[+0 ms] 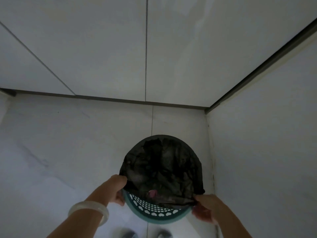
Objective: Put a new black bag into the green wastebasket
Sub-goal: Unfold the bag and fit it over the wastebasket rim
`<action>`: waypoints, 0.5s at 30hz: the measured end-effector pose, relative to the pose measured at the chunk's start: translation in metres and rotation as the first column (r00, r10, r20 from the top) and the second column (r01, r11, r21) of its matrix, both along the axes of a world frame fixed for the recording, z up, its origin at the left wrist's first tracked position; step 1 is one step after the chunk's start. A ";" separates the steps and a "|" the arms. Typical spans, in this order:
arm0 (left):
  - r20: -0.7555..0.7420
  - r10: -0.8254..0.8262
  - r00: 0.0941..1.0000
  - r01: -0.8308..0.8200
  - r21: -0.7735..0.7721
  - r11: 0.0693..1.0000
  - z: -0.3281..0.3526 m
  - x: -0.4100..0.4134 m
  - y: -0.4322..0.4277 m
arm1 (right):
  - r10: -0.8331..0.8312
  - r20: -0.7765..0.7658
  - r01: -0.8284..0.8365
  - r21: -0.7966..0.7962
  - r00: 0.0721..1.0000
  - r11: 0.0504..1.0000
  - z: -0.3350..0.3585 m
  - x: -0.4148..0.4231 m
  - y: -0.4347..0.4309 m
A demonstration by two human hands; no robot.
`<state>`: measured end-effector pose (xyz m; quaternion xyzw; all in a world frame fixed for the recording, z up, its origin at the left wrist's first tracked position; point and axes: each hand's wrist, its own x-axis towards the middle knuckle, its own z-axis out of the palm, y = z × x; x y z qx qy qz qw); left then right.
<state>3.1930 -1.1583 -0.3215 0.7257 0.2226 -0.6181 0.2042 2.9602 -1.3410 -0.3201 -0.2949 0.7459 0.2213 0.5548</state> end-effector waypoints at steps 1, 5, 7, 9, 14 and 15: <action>0.086 0.020 0.996 -0.020 0.001 1.000 -0.003 -0.003 -0.001 | -0.048 0.045 0.048 -0.003 0.998 0.999 -0.002 -0.004 0.008; 0.330 0.087 0.940 -0.086 -0.016 0.996 -0.011 -0.007 0.002 | -0.305 0.291 0.331 -0.043 0.907 0.943 -0.008 -0.010 0.023; 0.389 0.115 0.914 -0.097 -0.067 0.993 -0.017 -0.008 0.006 | -0.323 0.371 0.351 -0.007 0.871 0.936 -0.010 -0.011 0.021; 0.442 0.145 0.885 -0.106 -0.112 0.988 -0.022 -0.010 0.008 | -0.275 0.354 0.300 -0.014 0.894 0.954 -0.012 -0.014 0.019; 0.564 0.062 0.823 -0.021 -0.078 0.997 -0.029 -0.025 0.018 | -0.115 0.267 0.131 -0.045 0.957 0.990 -0.026 -0.014 0.043; 0.581 0.036 0.813 0.002 -0.066 0.998 -0.031 -0.028 0.019 | -0.145 0.285 0.176 -0.086 0.948 0.981 -0.029 -0.014 0.051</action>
